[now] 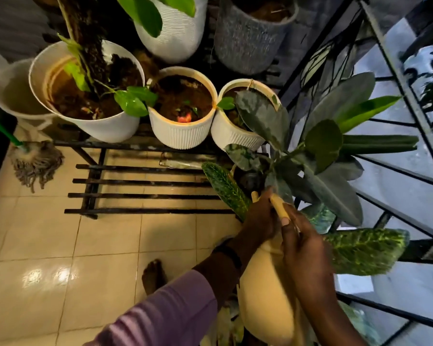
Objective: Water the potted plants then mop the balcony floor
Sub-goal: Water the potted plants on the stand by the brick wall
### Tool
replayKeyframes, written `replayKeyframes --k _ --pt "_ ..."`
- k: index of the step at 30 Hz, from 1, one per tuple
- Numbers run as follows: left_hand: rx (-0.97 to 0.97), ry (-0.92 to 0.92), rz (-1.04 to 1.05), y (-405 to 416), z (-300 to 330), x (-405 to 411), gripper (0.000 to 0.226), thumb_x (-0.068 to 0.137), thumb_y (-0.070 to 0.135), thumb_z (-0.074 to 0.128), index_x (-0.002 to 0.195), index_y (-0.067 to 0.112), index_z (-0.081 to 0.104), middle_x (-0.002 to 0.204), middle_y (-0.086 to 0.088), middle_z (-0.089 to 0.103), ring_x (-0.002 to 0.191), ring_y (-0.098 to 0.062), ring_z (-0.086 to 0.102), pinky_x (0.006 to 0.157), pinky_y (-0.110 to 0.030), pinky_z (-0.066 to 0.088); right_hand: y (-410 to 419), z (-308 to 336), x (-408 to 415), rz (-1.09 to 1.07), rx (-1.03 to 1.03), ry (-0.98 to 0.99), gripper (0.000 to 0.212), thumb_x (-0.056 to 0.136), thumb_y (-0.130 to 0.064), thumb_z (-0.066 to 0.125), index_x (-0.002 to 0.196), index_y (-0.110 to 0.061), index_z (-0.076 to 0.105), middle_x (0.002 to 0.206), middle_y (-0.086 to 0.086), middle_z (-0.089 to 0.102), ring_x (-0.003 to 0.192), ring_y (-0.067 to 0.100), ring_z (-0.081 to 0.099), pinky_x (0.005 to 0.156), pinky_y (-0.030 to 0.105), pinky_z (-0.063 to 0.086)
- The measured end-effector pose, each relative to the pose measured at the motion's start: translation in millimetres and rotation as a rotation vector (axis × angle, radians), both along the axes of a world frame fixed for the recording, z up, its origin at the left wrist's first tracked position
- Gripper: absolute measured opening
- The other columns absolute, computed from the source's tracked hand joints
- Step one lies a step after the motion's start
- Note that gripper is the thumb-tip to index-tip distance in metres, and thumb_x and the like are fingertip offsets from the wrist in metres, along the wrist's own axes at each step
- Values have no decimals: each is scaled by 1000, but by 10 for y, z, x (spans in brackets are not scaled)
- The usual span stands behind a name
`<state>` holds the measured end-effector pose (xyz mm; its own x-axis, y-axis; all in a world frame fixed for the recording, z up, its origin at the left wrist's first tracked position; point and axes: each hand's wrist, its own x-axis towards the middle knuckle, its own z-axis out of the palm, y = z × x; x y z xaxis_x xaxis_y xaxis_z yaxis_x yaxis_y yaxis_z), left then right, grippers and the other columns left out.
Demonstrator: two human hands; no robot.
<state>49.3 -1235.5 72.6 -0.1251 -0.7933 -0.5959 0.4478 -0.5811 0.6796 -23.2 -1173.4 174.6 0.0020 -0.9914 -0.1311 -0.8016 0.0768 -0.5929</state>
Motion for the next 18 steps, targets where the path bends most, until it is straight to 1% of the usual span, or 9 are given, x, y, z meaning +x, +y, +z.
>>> replayKeyframes --k 1,3,4,7,10,11,13,16,18 --pt "1 14 -21 -32 -29 27 44 106 30 45 144 7 46 130 -22 63 102 -27 64 81 -25 49 -30 -31 39 -18 9 7 39 98 -30 45 137 -31 49 96 0 73 62 0 63 54 16 46" --pt "22 58 -17 -47 -42 68 60 105 46 38 143 1 47 143 -23 55 103 -21 61 98 -35 51 -19 -42 93 -38 10 7 39 98 -29 45 137 -31 49 88 0 71 56 0 60 48 13 41" --pt "29 40 -26 -74 -116 87 61 104 50 35 139 3 52 139 -21 59 104 -16 61 105 -36 51 -35 -69 129 -49 11 7 39 98 -28 45 136 -31 50 96 2 73 63 2 64 52 16 44" --pt "149 53 8 -231 -221 137 48 102 50 42 113 11 68 106 -14 71 99 -17 69 94 -29 55 -102 -132 254 -85 14 9 38 98 -27 45 136 -31 50 117 4 70 82 15 69 67 26 55" --pt "251 142 37 -332 -260 147 46 100 49 46 110 10 68 107 -19 69 108 -29 65 106 -43 49 -175 -158 325 -90 23 0 39 98 -27 45 137 -31 50 121 2 67 84 8 67 71 26 56" --pt "264 159 39 -353 -278 149 46 100 50 47 108 10 68 105 -17 68 105 -29 65 104 -40 52 -200 -163 332 -86 22 5 39 98 -27 45 137 -30 50 121 1 67 82 3 65 70 20 52" --pt "280 202 55 -392 -297 160 43 99 49 49 105 11 68 91 -9 71 89 -22 69 81 -27 59 -253 -166 351 -78 20 10 38 98 -27 46 136 -30 51 123 -1 65 86 1 62 71 17 48" --pt "308 251 63 -452 -340 179 38 97 48 53 96 14 70 71 2 75 65 -9 71 55 -16 54 -337 -160 401 -78 46 10 37 98 -26 46 135 -30 52 128 -3 63 97 3 57 77 14 44" --pt "303 231 51 -474 -333 196 40 97 51 52 97 17 73 88 -2 77 82 -14 74 72 -19 59 -383 -155 418 -80 59 22 37 98 -24 47 134 -28 52 126 -4 63 97 0 55 74 1 38"
